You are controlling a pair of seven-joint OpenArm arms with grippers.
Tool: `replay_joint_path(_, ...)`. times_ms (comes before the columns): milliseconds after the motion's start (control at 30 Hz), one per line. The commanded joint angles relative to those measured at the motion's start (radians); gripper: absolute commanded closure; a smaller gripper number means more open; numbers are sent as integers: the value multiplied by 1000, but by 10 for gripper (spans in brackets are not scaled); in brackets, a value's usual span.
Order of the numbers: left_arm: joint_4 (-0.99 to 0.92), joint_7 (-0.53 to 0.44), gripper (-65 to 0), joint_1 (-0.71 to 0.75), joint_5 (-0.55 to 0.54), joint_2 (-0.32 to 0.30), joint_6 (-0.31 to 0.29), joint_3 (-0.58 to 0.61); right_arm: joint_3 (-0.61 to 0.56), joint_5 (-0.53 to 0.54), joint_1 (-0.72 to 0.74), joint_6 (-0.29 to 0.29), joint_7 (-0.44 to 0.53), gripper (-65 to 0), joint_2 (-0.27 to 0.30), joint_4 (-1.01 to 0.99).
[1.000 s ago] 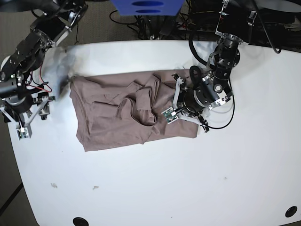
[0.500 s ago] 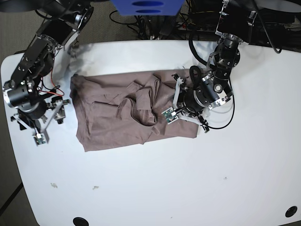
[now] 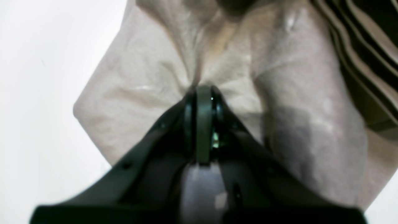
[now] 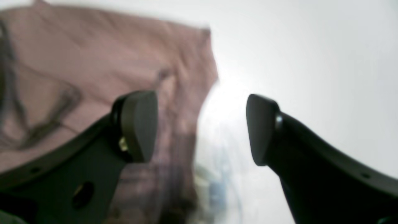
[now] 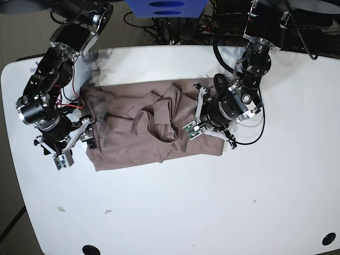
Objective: Fold the T-shirt properly
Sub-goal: 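Move the right gripper to the shirt's opposite edge and grasp it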
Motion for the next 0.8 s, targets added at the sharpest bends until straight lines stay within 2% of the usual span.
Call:
replay_joint_path(0,-21,109,0,18,63,-16,-11,0,2,31,-18,1,69,-421,-12,-4)
replay_joint_path(133,-21,109,0,18,63,-16,-11,0,37,48,-37,1,140,-421,-22,-4)
replay_joint_path(300,-21,109,0,18,63,-16,-11,0,150,62,-75,1,233,-420,-74,-6)
replay_joint_path(400,-21,109,0,18,63,-16,-11,0,192,62,-90,1,286,-420,-82,-4)
replay_joint_path(767,-22,106,0,28,63,-14,-11,0,192,64,-132,1,428,-420,-88,-31)
